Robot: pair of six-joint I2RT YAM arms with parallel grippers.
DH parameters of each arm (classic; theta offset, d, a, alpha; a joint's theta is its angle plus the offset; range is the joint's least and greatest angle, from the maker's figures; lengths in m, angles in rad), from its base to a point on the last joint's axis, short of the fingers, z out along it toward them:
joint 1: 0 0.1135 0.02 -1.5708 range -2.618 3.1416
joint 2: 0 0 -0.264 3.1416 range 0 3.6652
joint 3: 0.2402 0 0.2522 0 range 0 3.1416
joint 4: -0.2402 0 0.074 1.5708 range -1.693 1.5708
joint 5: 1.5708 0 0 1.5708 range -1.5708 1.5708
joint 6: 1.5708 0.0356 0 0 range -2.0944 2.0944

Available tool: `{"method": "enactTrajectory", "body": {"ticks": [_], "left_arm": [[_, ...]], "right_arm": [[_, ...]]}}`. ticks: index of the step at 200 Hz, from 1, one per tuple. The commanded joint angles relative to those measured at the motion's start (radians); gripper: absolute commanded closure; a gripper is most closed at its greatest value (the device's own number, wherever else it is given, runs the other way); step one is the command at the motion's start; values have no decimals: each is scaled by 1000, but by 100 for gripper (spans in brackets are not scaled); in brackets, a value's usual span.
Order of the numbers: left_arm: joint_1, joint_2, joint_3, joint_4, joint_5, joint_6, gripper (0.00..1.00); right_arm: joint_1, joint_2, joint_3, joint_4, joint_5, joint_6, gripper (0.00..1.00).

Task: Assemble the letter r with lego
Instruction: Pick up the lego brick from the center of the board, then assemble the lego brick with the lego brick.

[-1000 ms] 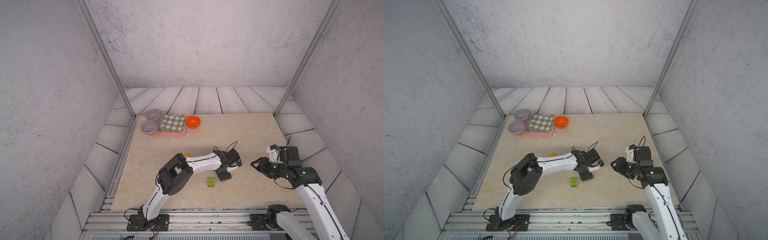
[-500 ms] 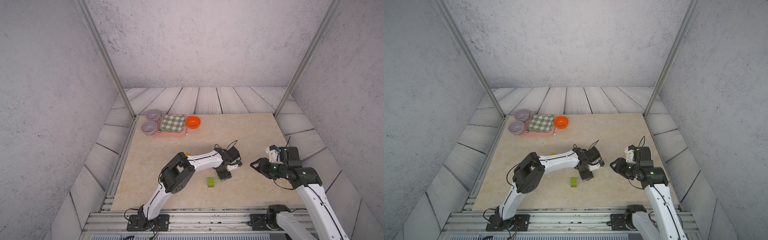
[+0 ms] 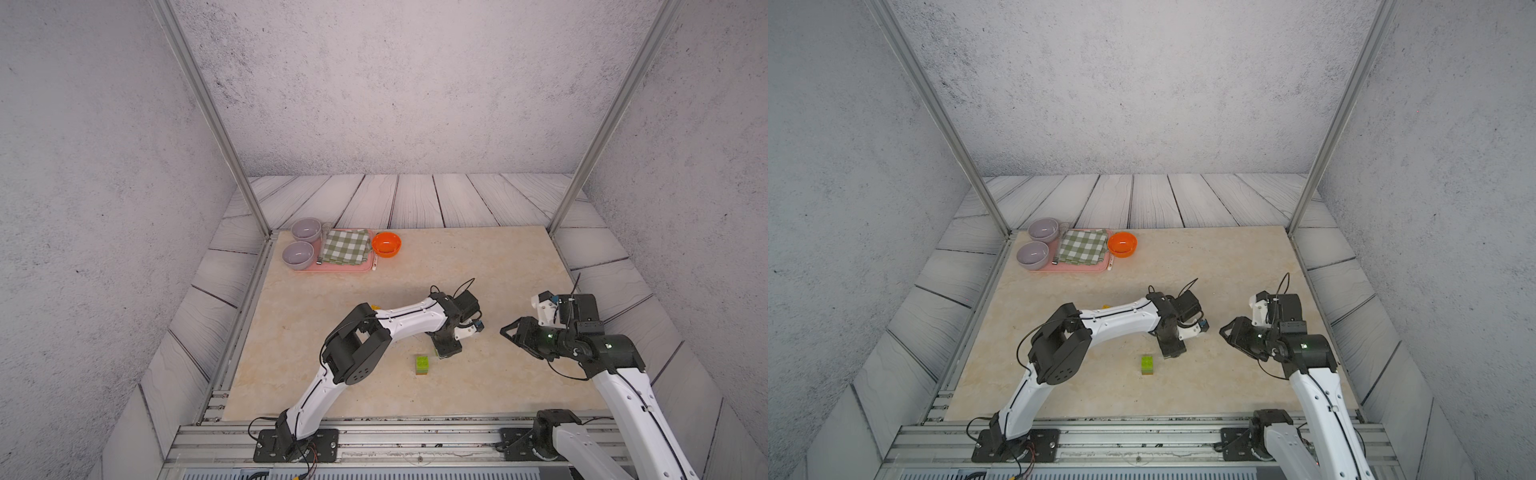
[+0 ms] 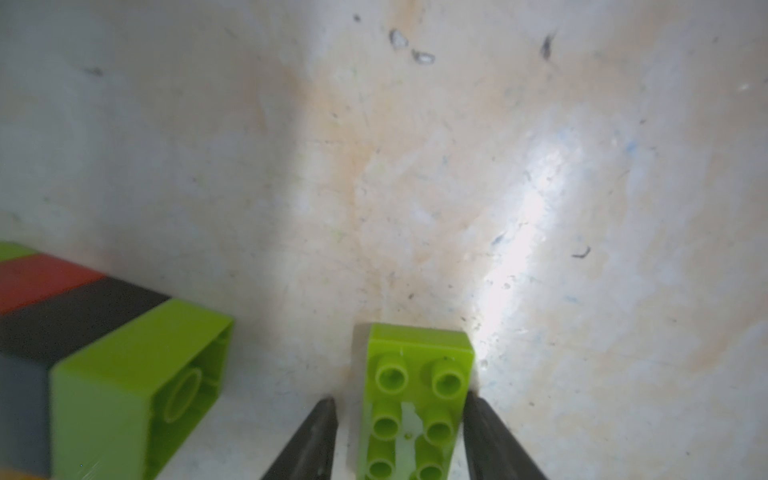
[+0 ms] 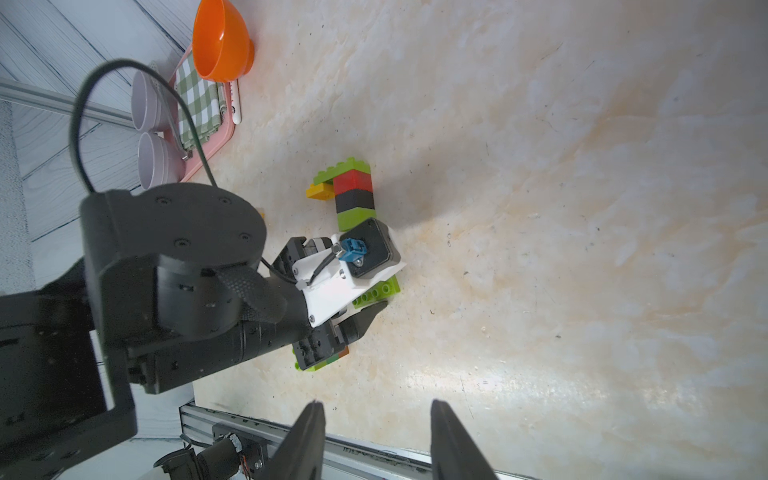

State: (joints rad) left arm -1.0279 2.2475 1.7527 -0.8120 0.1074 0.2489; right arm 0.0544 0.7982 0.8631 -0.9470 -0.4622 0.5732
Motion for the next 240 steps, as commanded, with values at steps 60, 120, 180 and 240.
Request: {"method": "enactTrajectory", "body": {"ticks": [60,120,180,240], "left_arm": [[1,58,-57,-15,13,1,68],[-3,-84,-38,-26,23,-34,88],[125,-489,-191,115,47,-277,100],[396,-682,-421,185,70,-462,100]], "right_arm": [[-5,-12,5,-13,3,-13,55],[-3,-32,25,-35,65,-36,55],[51,13,82,18,108,-31,57],[414,268,227,190,291,60,52]]}}
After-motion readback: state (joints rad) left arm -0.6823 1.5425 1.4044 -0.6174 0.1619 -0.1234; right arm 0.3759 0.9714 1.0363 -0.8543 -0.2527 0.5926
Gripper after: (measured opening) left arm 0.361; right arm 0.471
